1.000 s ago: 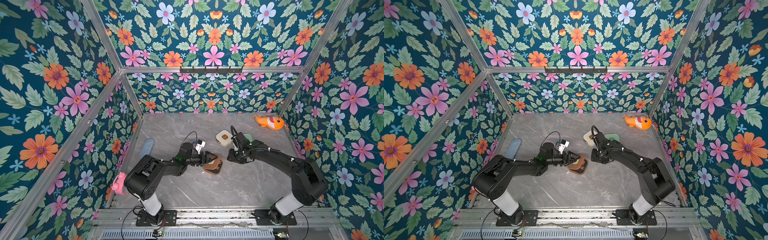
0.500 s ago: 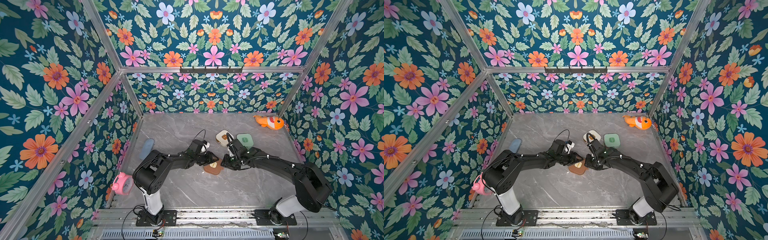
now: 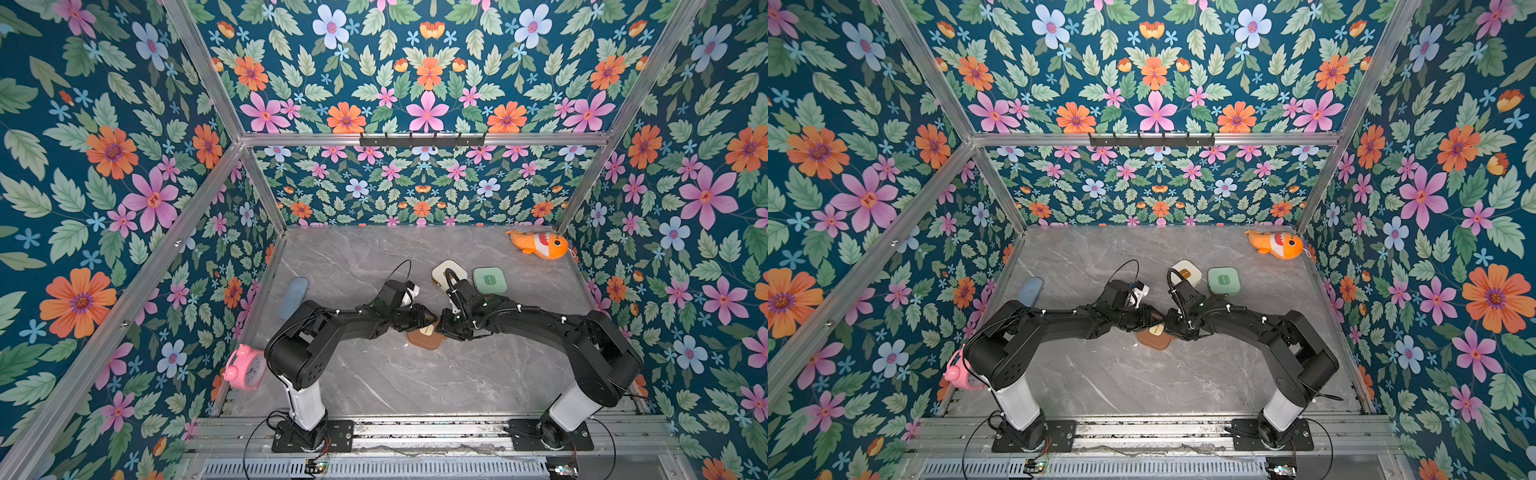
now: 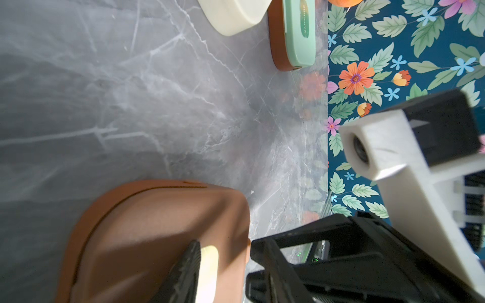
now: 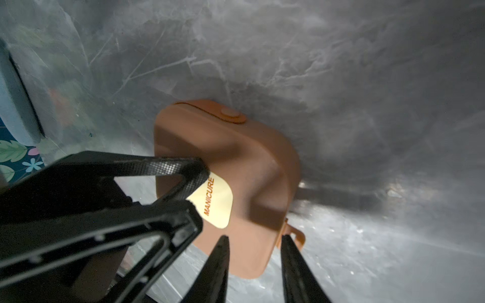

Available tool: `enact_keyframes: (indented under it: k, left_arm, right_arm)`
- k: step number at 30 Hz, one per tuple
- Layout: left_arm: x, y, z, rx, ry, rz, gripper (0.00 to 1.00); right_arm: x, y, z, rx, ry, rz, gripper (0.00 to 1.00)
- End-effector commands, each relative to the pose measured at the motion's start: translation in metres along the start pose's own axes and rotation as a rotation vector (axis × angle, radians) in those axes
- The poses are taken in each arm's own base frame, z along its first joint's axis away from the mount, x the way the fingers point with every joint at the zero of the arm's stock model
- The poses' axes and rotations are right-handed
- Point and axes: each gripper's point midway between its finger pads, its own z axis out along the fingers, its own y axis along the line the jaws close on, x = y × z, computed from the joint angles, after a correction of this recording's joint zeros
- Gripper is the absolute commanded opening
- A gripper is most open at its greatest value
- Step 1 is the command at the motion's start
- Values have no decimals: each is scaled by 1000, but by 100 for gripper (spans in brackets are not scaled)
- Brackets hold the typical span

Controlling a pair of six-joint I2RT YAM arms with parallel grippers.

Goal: Organize nail clipper sets
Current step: Close the storage box at the center of the board.

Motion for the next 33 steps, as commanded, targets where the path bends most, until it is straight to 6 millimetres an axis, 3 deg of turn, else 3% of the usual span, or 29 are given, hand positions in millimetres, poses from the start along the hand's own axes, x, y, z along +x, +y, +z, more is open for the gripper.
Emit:
enact_keyframes:
  k: [1,8,25,33]
  left_arm:
    - [32,61,-6,-263,81,-111,44]
    - [28,58,-6,-258,77,-105,44]
    - [26,47,-10,-227,72,-96,45]
    - [-5,26,-41,-322,30,13,55]
  right_arm:
    - [3,-6,5,19,13,33,35]
    - [6,-12,4,31,10,43,39]
    - [2,-4,17,1,28,45,39]
    - [5,-11,22,28,36,43,39]
